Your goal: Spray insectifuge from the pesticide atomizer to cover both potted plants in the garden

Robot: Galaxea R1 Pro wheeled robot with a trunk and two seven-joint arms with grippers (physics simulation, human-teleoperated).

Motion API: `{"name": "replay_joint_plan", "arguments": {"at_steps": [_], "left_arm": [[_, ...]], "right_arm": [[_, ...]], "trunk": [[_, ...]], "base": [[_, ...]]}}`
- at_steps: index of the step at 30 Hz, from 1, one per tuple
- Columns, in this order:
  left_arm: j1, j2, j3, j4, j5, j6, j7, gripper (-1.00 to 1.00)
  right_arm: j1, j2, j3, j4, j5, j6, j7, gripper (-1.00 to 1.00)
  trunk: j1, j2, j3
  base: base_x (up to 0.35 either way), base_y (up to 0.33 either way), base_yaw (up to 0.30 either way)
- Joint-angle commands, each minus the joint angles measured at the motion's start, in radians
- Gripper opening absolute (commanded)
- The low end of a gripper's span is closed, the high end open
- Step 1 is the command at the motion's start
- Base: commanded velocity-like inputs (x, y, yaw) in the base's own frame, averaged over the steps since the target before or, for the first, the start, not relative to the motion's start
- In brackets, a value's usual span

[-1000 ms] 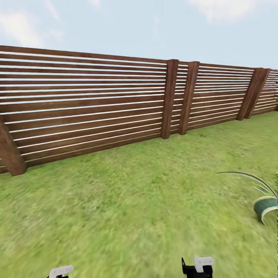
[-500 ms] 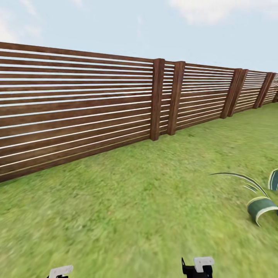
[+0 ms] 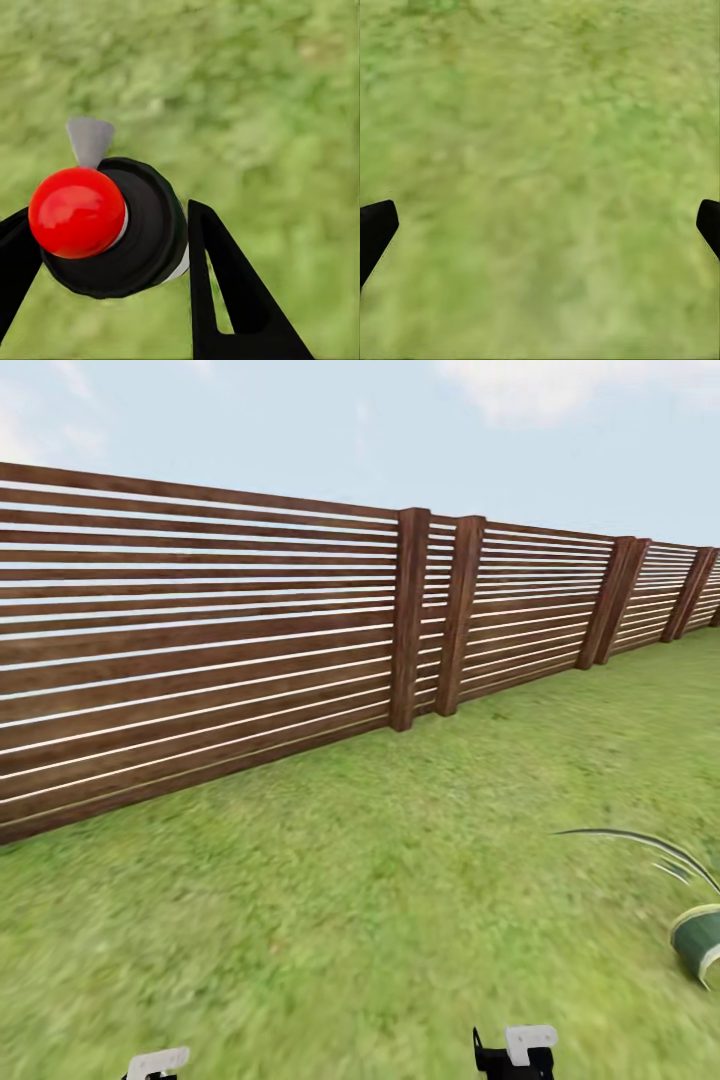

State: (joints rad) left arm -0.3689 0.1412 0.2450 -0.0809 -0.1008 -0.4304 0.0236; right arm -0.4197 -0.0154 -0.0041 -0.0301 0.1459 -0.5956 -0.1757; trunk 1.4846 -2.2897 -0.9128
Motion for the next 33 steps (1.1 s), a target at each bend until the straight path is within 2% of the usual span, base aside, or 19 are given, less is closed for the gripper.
{"name": "replay_joint_plan", "arguments": {"at_steps": [1,33], "left_arm": [[-0.001,0.000,0.007,0.001,-0.010,-0.004,0.002,-1.00],[0.012,0.000,0.007,0.001,-0.011,-0.004,0.002,-1.00]], "right_arm": [[-0.001,0.001,-0.001,0.001,0.011,-0.001,-0.009,1.00],[-0.001,0.007,-0.001,0.001,0.011,-0.001,-0.008,1.00]], "trunk": [[0.000,0.000,-0.001],[0.000,0.000,-0.001]], "base": [[0.339,0.000,0.000],[0.339,0.000,0.000]]}}
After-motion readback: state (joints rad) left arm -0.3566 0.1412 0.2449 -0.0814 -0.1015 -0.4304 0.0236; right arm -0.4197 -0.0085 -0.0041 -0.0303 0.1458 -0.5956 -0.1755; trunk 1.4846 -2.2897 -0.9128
